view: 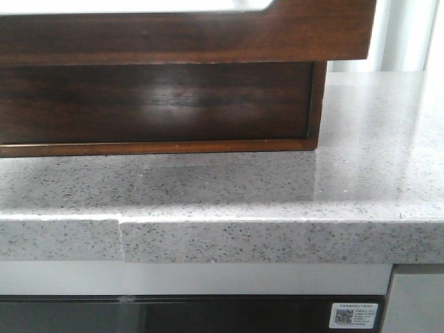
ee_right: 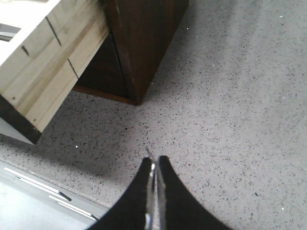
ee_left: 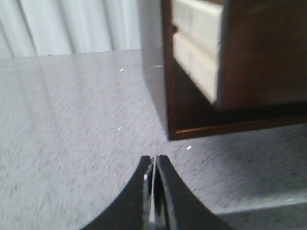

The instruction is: Put scissors in drawer with both arms

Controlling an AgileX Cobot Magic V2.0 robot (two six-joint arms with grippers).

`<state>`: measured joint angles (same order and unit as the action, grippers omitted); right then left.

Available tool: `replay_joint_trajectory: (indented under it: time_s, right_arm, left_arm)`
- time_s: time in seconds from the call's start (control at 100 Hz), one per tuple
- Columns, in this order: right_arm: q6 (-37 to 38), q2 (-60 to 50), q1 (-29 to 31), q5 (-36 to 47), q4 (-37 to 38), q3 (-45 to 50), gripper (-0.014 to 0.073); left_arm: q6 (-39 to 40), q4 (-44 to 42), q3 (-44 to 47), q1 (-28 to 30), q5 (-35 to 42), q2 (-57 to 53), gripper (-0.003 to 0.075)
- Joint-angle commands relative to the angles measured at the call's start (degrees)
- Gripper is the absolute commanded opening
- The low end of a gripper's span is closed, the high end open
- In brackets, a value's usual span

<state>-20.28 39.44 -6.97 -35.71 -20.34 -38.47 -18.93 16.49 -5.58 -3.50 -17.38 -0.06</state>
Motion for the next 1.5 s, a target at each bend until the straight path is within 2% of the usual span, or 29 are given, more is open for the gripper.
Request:
replay_joint_trajectory:
  time_s: [0.0, 0.05, 0.19, 1.02, 1.12, 1.26, 1.49]
  right_arm:
    - [0.00, -0.13, 0.51, 3.37, -0.96, -1.35, -0.0069]
    - [0.00, -0.13, 0.51, 3.21, -0.96, -1.35, -0.0069]
    - [0.00, -0.13, 0.51, 3.21, -0.96, -1.35, -0.0069]
    - [0.00, -1.55, 0.51, 4.52, -0.82, -0.42, -0.0069]
    - [-0.52, -6.76, 1.52, 15.15, 0.54, 4.73, -0.0069]
    - [-0.52, -17.62, 4.49, 29.54, 0.13, 17.43, -0.0069]
    - [-0.52, -34.42, 8.82, 33.45, -0.19, 33.36, -0.0069]
  left_arm:
    - [9.30, -5.26, 2.23, 0.60, 8.05, -1.98, -0.0020]
    - [13.07, -8.71, 3.86, 0.54, 8.16, -1.62, -0.0020]
    - [13.23, -10.04, 7.55, 0.63, 14.99, -2.00, -0.0020]
    - [13.23, -10.04, 7.33, 0.85, 15.31, -1.90, -0.0020]
    - [13.23, -10.04, 7.33, 0.85, 15.31, -1.90, -0.0020]
    - [13.23, -10.04, 7.33, 0.85, 15.31, -1.90, -0.0020]
    - [13.23, -10.04, 7.33, 0.85, 15.31, -1.90, -0.0020]
